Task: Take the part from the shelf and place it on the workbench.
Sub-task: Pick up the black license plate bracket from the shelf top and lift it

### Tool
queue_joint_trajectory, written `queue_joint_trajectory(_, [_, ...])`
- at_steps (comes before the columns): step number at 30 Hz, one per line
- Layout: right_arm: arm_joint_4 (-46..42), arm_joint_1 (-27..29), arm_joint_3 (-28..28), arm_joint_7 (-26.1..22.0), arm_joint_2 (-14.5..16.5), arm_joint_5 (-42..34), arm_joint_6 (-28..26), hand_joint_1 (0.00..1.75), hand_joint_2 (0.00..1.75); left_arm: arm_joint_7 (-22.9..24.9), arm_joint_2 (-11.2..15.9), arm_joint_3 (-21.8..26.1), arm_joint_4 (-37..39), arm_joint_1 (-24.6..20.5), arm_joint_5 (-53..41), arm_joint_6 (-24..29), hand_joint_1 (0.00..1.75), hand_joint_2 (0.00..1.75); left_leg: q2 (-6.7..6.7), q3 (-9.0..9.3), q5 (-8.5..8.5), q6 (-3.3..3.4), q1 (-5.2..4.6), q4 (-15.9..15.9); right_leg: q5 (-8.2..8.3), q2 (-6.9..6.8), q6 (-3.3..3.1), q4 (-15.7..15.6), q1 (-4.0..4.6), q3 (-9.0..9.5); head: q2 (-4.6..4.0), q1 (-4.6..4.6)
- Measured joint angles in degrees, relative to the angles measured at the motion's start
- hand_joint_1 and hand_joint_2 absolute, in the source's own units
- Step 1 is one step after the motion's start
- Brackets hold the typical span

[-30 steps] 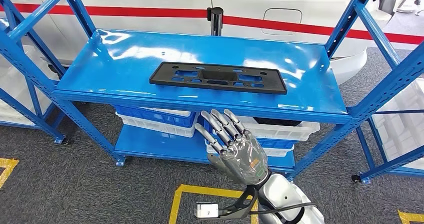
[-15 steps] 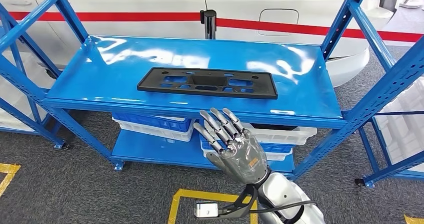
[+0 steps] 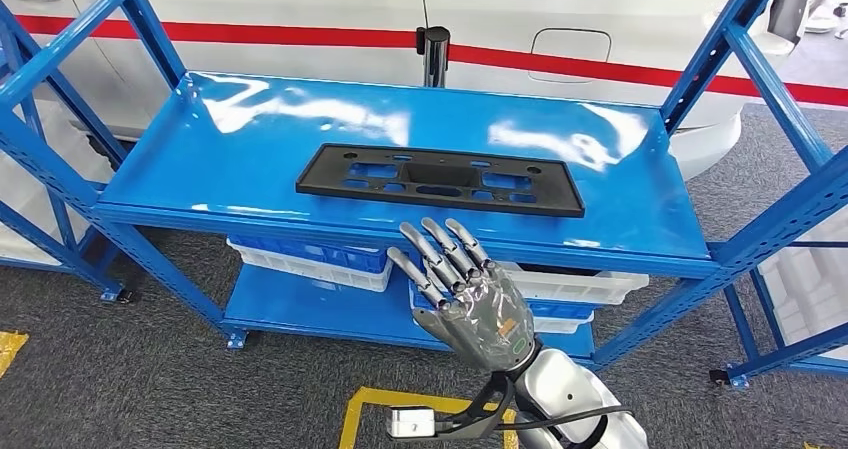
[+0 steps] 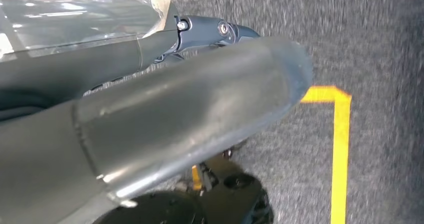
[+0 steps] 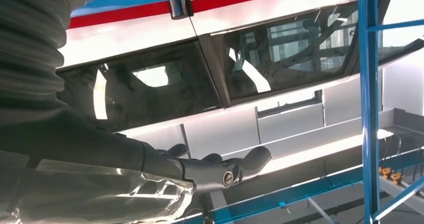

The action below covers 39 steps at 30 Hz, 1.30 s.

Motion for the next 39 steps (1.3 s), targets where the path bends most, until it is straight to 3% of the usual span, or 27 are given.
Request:
queue_joint_trajectory(1, [0.01, 0.17, 0.0, 0.0, -0.02, 0.06, 0.04, 0.0, 1.75, 0.01, 0.0, 0.02, 0.0, 0.02, -0.02, 0.01, 0.0, 0.0, -0.05, 0.13, -0.17, 0.05, -0.03, 0.02, -0.22, 0.0, 0.24, 2.03, -0.04, -1.61, 0.0, -0.01])
queue_joint_trajectory(2, [0.02, 0.29, 0.0, 0.0, -0.03, 0.11, 0.09, 0.0, 1.75, 0.04, -0.01, 0.05, 0.01, 0.04, -0.05, 0.01, 0.0, 0.0, -0.13, 0.34, -0.36, 0.02, -0.04, 0.04, 0.58, 0.0, 0.71, 1.87, -0.06, -2.07, 0.0, 0.0])
queue_joint_trajectory(3, [0.03, 0.35, 0.0, 0.0, -0.04, 0.14, 0.16, 0.0, 1.75, 0.07, -0.02, 0.08, 0.01, 0.06, -0.08, 0.01, 0.0, 0.0, -0.22, 0.65, -0.59, -0.08, -0.04, 0.05, 2.17, -0.01, 1.26, -0.36, -0.08, -1.42, 0.0, 0.0])
queue_joint_trajectory(5, [0.03, 0.34, 0.0, 0.0, -0.02, 0.17, 0.39, 0.0, 1.75, 0.14, -0.04, 0.16, 0.01, 0.06, -0.21, 0.01, 0.0, 0.0, -0.35, 1.36, -1.22, -0.52, -0.2, 0.19, 6.16, -0.08, 1.99, -8.39, -0.11, 1.91, 0.0, 0.03])
queue_joint_trajectory(7, [0.03, 0.33, -0.01, 0.0, 0.07, 0.19, 0.71, 0.0, 1.75, 0.25, -0.04, 0.22, 0.01, 0.03, -0.32, 0.07, 0.0, 0.0, -0.37, 1.83, -1.97, -1.14, -0.43, 0.35, 8.38, -0.09, 1.42, -13.38, -0.01, 4.21, 0.0, -0.06])
queue_joint_trajectory(10, [-0.05, 0.33, -0.09, -0.01, 0.18, 0.2, 0.89, 0.0, 1.75, 0.52, 0.03, 0.26, -0.01, -0.05, -0.39, 0.24, 0.0, 0.0, -0.23, 2.25, -2.65, -2.18, -0.16, 0.43, 8.63, 0.06, -0.29, -14.18, -0.03, 4.91, 0.01, -0.24])
queue_joint_trajectory(12, [-0.15, 0.32, -0.15, -0.01, 0.3, 0.07, 0.88, 0.0, 1.75, 0.66, 0.07, 0.27, -0.04, -0.11, -0.53, 0.32, 0.0, 0.0, -0.14, 1.49, -4.1, -2.85, 0.08, 2.72, 8.62, 0.07, -1.2, -14.6, -0.53, 5.5, 0.01, -0.42])
queue_joint_trajectory(13, [-0.16, 0.33, -0.15, -0.01, 0.39, -0.11, 0.89, 0.0, 1.75, 0.71, 0.06, 0.27, -0.04, -0.11, -0.57, 0.33, 0.0, 0.0, -0.11, 0.26, -5.41, -3.12, 0.22, 5.33, 8.56, 0.06, -1.48, -14.69, -0.62, 5.73, 0.01, -0.5])
queue_joint_trajectory(15, [-0.17, 0.37, -0.14, -0.06, 0.55, -0.63, 0.89, 0.0, 1.75, 0.92, 0.05, 0.3, -0.04, -0.03, -0.72, 0.34, 0.0, 0.0, -0.07, -4.19, -8.27, -3.71, 0.41, 12.98, 8.3, 0.06, -1.9, -14.68, -0.55, 5.96, 0.0, -0.58])
queue_joint_trajectory(16, [-0.17, 0.41, -0.13, -0.1, 0.58, -0.86, 0.9, 0.0, 1.75, 1.03, 0.06, 0.31, -0.04, 0.03, -0.8, 0.35, 0.0, 0.0, -0.05, -6.18, -8.78, -3.96, 0.54, 15.79, 8.16, 0.09, -1.97, -14.67, -0.51, 6.07, 0.0, -0.56])
queue_joint_trajectory(17, [-0.17, 0.42, -0.11, -0.14, 0.58, -1.03, 0.92, 0.0, 1.75, 1.1, 0.07, 0.32, -0.04, 0.07, -0.88, 0.35, 0.0, 0.0, -0.02, -7.36, -8.16, -4.14, 0.67, 16.77, 7.99, 0.14, -2.0, -14.66, -0.49, 6.22, 0.0, -0.58])
queue_joint_trajectory(18, [-0.17, 0.43, -0.11, -0.16, 0.6, -1.11, 0.97, 0.0, 1.75, 1.13, 0.07, 0.32, -0.04, 0.08, -0.92, 0.36, 0.0, 0.0, 0.01, -7.11, -6.33, -4.17, 0.8, 15.04, 7.81, 0.21, -1.94, -14.65, -0.49, 6.47, 0.01, -0.58])
queue_joint_trajectory(20, [-0.17, 0.42, -0.11, -0.19, 0.63, -1.23, 1.1, 0.0, 1.75, 1.18, 0.08, 0.33, -0.04, 0.06, -0.97, 0.41, 0.0, 0.0, 0.06, -4.3, -1.63, -3.99, 0.93, 7.63, 7.3, 0.3, -1.57, -14.64, -0.43, 7.13, 0.01, -0.61])
queue_joint_trajectory(21, [-0.17, 0.4, -0.11, -0.19, 0.66, -1.23, 1.19, 0.0, 1.75, 1.21, 0.08, 0.34, -0.04, 0.01, -0.98, 0.44, 0.0, 0.0, 0.04, -2.82, -0.15, -3.72, 0.89, 4.27, 6.98, 0.33, -1.29, -14.61, -0.25, 7.41, 0.0, -0.59])
queue_joint_trajectory(23, [-0.17, 0.36, -0.1, -0.2, 0.68, -1.24, 1.42, 0.0, 1.75, 1.26, 0.08, 0.34, -0.04, -0.06, -1.02, 0.48, 0.0, 0.0, 0.01, -1.46, 0.49, -2.96, 0.58, 1.22, 6.49, 0.34, -0.66, -14.66, 0.05, 7.58, 0.0, -0.49])
queue_joint_trajectory(25, [-0.17, 0.33, -0.1, -0.2, 0.73, -1.24, 1.61, 0.0, 1.75, 1.28, 0.07, 0.34, -0.04, -0.07, -1.02, 0.5, 0.0, 0.0, -0.01, -1.05, 0.29, -1.99, 0.4, 0.74, 6.17, 0.24, 0.0, -14.76, 0.04, 7.63, 0.0, -0.39])
queue_joint_trajectory(27, [-0.2, 0.29, -0.12, -0.2, 0.77, -1.25, 1.68, 0.0, 1.75, 1.28, 0.02, 0.34, -0.04, -0.09, -1.02, 0.51, 0.0, 0.0, 0.01, -0.38, 0.43, -1.06, 0.45, 0.05, 5.17, 0.12, 0.3, -12.92, -0.03, 7.0, 0.01, -0.3])
queue_joint_trajectory(28, [-0.2, 0.31, -0.13, -0.2, 0.77, -1.26, 1.69, 0.0, 1.75, 1.28, 0.01, 0.34, -0.04, -0.11, -1.03, 0.51, 0.0, 0.0, 0.04, -0.1, 0.49, -0.68, 0.52, -0.22, 4.0, 0.08, 0.15, -10.24, -0.07, 5.74, 0.01, -0.25])
queue_joint_trajectory(30, [-0.14, 0.41, -0.12, -0.2, 0.74, -1.32, 1.73, 0.0, 1.75, 1.31, 0.0, 0.35, -0.04, -0.16, -1.03, 0.52, 0.0, 0.0, 0.06, 0.08, 0.25, -0.22, 0.38, -0.23, 1.05, 0.09, -0.23, -2.61, -0.14, 1.39, 0.01, -0.18])
queue_joint_trajectory(31, [-0.07, 0.48, -0.11, -0.2, 0.71, -1.38, 1.75, 0.0, 1.75, 1.34, 0.0, 0.36, -0.04, -0.13, -1.03, 0.53, 0.0, 0.0, 0.03, 0.16, 0.11, -0.18, 0.34, -0.21, 0.22, 0.09, -0.16, 0.51, -0.19, -0.61, 0.01, -0.17])
queue_joint_trajectory(32, [0.01, 0.51, -0.11, -0.2, 0.68, -1.47, 1.79, 0.0, 1.75, 1.39, -0.01, 0.37, -0.04, -0.1, -1.03, 0.54, 0.0, 0.0, -0.03, 0.3, -0.07, -0.21, 0.33, -0.18, 0.36, 0.08, 0.19, 1.72, -0.25, -1.68, 0.01, -0.16])
queue_joint_trajectory(33, [0.08, 0.5, -0.1, -0.2, 0.66, -1.58, 1.87, 0.0, 1.75, 1.47, -0.02, 0.38, -0.04, -0.06, -1.03, 0.57, 0.0, 0.0, -0.12, 0.54, -0.28, -0.33, 0.34, -0.16, 1.51, 0.08, 0.75, 0.56, -0.34, -1.53, 0.01, -0.15])
queue_joint_trajectory(35, [0.19, 0.37, -0.09, -0.2, 0.69, -1.83, 2.05, 0.0, 1.75, 1.71, -0.07, 0.38, -0.04, -0.01, -1.05, 0.89, 0.0, 0.0, -0.28, 1.19, -0.8, -0.81, 0.36, -0.06, 5.3, 0.01, 1.83, -6.74, -0.63, 1.39, 0.0, -0.11])
queue_joint_trajectory(36, [0.28, 0.24, -0.06, -0.2, 0.75, -1.97, 2.19, 0.0, 1.75, 2.01, -0.08, 0.4, -0.04, -0.03, -1.1, 1.38, 0.0, 0.0, -0.34, 1.43, -1.2, -1.17, 0.24, 0.12, 6.89, 0.0, 1.94, -10.24, -0.69, 2.98, 0.01, -0.09])
queue_joint_trajectory(38, [0.52, -0.04, -0.01, -0.2, 1.0, -2.26, 2.62, 0.0, 1.75, 3.12, -0.04, 0.51, -0.04, -0.06, -1.18, 2.85, 0.0, 0.0, -0.33, 1.61, -1.88, -1.7, 0.0, 0.49, 8.35, 0.01, 1.27, -13.54, -0.8, 4.55, 0.01, -0.18])
queue_joint_trajectory(39, [0.67, -0.2, 0.03, -0.2, 1.2, -2.42, 2.83, 0.0, 1.75, 3.75, 0.01, 0.66, -0.04, -0.07, -1.2, 3.5, 0.0, 0.0, -0.3, 1.61, -2.04, -1.5, -0.05, 0.65, 8.49, 0.07, 0.85, -13.62, -0.76, 4.71, 0.01, -0.24])
